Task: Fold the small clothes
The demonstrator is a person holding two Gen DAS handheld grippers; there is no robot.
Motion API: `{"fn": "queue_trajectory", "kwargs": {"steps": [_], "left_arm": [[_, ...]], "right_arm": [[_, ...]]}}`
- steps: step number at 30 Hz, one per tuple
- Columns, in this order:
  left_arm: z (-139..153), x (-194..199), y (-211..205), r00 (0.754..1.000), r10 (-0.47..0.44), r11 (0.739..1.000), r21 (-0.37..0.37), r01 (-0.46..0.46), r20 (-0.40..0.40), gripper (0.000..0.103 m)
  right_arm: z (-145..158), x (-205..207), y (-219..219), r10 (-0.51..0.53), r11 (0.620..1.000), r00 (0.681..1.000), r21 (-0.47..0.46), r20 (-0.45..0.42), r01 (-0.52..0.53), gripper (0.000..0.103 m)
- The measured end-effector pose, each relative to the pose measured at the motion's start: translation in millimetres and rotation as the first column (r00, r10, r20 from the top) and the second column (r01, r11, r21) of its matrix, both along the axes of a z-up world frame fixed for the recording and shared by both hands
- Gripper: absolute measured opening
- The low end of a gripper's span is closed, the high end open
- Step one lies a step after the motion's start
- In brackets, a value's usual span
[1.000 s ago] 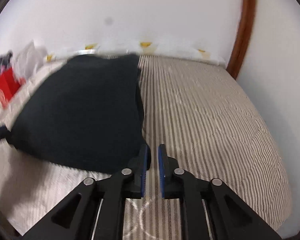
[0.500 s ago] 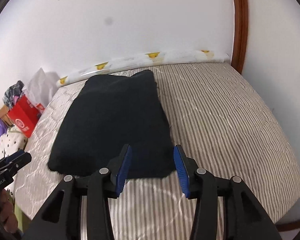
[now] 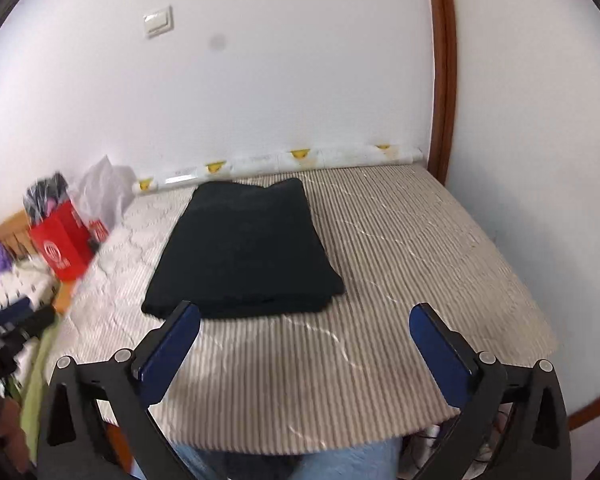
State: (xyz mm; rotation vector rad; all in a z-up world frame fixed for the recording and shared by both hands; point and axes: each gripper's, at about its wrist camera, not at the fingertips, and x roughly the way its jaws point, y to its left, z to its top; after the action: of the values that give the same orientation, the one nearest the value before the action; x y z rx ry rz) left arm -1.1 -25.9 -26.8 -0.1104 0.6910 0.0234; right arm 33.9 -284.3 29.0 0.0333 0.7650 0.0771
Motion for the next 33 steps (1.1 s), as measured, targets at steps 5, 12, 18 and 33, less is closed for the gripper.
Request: {"fn": "queue_trajectory", "kwargs": {"steps": [5, 12, 18, 33], "left_arm": [[7.9, -13.3, -1.4, 1.0, -0.003, 1.0, -0.004, 0.003, 0.024, 0.094], [11.1, -23.9, -4.5, 0.999, 0.015, 1.0, 0.009, -0.015, 0.042, 0.095], [9.6, -26.6, -4.2, 0.999, 0.02, 0.999, 0.025, -0.021, 0.038, 0.095], [9.1, -29.9, -6.1, 0.999, 0.017, 1.0, 0.02, -0.018, 0.039, 0.095]], "right_arm": [[12.8, -20.1, -8.7, -0.049, 0.998, 0.999, -0.036, 0.025, 0.05, 0.103], [17.4, -30.0, -6.9, -0.032, 0.997, 0.999, -0.07, 0.016, 0.033, 0.103], [18.5, -35.4, -2.2, -0.017, 0.996, 1.0, -0.092, 0.018, 0.019, 0.103], [18.9, -40.9, 4.3, 0.0, 0.998, 1.0, -0.07, 0.008, 0.0, 0.103]]}}
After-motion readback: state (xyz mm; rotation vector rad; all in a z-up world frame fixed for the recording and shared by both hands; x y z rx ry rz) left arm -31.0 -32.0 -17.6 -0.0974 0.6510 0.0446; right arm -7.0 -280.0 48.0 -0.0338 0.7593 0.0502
